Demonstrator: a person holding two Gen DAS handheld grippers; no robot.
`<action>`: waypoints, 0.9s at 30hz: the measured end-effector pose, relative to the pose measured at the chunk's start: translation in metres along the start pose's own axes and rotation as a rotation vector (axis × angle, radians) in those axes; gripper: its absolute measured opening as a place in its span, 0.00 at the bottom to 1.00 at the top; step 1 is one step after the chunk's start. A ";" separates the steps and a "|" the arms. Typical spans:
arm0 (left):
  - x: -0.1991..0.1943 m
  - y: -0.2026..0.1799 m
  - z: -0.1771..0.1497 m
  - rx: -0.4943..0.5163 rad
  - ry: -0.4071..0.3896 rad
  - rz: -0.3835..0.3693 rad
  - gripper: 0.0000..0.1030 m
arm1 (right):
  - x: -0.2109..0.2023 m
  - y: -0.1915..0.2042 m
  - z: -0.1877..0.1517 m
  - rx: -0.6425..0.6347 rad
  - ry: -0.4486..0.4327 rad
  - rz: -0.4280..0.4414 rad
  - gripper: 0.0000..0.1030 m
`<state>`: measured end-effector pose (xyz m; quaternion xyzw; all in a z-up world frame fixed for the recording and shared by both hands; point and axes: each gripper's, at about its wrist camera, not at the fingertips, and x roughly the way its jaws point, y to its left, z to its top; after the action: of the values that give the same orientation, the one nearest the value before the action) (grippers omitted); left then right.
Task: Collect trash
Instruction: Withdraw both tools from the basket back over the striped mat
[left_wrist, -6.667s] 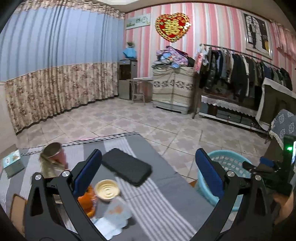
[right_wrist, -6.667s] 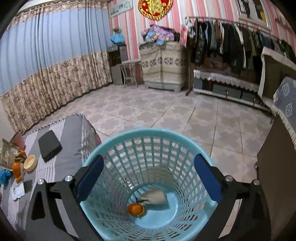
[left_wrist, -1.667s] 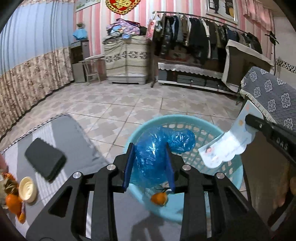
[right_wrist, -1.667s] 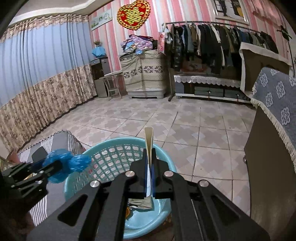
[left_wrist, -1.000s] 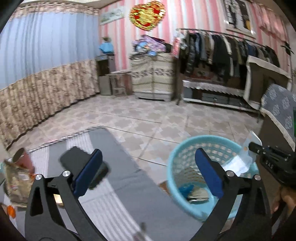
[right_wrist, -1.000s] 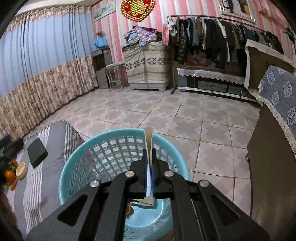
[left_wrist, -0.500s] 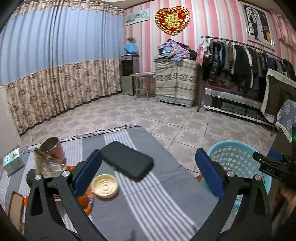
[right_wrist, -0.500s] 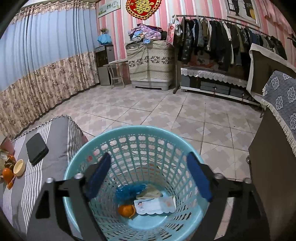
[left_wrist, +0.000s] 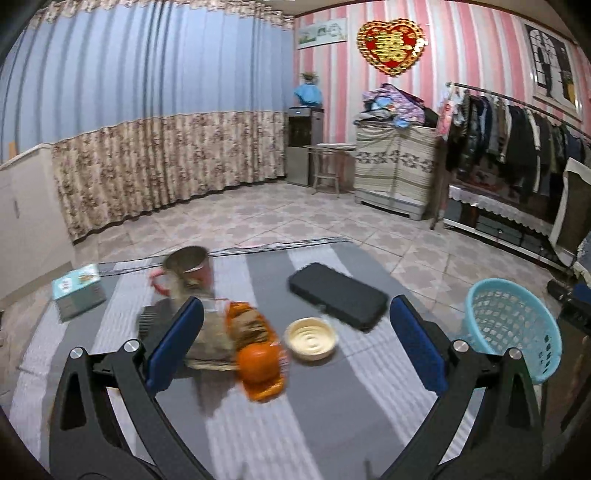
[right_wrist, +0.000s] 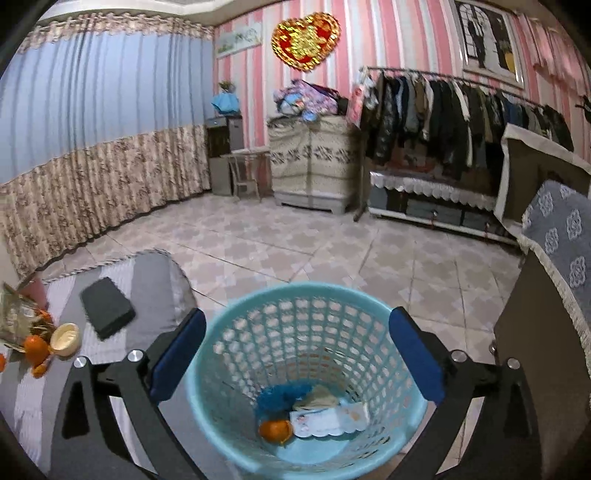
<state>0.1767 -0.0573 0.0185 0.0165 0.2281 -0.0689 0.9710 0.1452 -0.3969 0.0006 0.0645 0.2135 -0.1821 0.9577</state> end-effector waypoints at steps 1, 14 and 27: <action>-0.006 0.008 0.000 0.001 -0.004 0.020 0.95 | -0.005 0.006 0.001 -0.001 -0.005 0.015 0.95; -0.061 0.108 -0.020 -0.027 -0.004 0.200 0.95 | -0.043 0.103 -0.020 -0.080 -0.010 0.230 0.95; -0.048 0.149 -0.097 -0.074 0.137 0.245 0.95 | -0.035 0.138 -0.046 -0.082 0.054 0.293 0.95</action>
<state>0.1126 0.1025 -0.0465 0.0132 0.2928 0.0599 0.9542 0.1501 -0.2485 -0.0190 0.0606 0.2349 -0.0298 0.9697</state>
